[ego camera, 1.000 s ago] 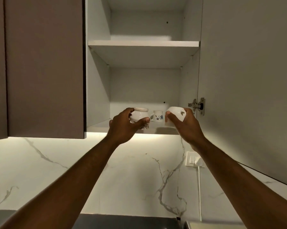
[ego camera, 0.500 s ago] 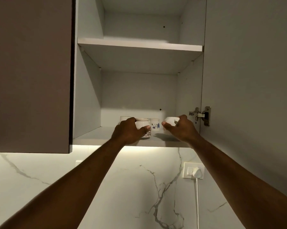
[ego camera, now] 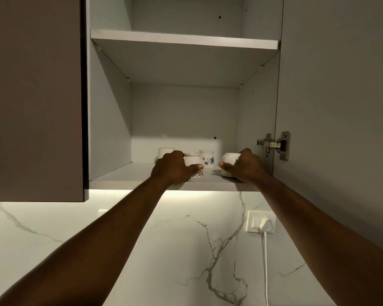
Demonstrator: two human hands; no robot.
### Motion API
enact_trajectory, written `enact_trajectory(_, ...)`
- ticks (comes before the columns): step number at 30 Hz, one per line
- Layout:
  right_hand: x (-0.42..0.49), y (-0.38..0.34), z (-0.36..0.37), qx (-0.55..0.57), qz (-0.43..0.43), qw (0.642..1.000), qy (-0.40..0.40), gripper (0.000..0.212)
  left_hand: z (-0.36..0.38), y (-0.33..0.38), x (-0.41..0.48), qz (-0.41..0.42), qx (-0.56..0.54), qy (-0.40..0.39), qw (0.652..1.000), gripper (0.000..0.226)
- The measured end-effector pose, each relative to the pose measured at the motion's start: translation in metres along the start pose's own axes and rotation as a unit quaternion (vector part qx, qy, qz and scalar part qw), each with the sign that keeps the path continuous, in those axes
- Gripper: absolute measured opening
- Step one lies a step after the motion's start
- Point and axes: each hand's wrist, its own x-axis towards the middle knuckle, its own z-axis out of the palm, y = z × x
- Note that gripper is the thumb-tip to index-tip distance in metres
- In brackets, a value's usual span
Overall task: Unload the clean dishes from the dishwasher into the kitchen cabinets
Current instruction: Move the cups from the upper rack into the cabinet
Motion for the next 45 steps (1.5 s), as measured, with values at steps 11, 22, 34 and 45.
enact_trajectory(11, 0.002, 0.004, 0.007, -0.023, -0.019, 0.999, -0.019, 0.081, 0.007, 0.001, 0.002, -0.015, -0.065, -0.009, 0.998, 0.063)
enact_trajectory(22, -0.013, 0.006, 0.006, -0.013, -0.092, 0.995, 0.047, 0.066, 0.005, -0.003, -0.012, 0.061, -0.14, 0.068, 0.986, 0.08)
enact_trajectory(34, -0.007, 0.012, 0.012, 0.012, -0.09, 0.996, 0.027, 0.066, 0.003, -0.003, -0.019, 0.044, -0.076, 0.027, 0.996, 0.083)
enact_trajectory(45, -0.053, 0.006, -0.003, 0.009, -0.183, 0.979, 0.091, 0.055, -0.013, 0.01, -0.087, 0.109, 0.083, 0.041, 0.99, 0.071)
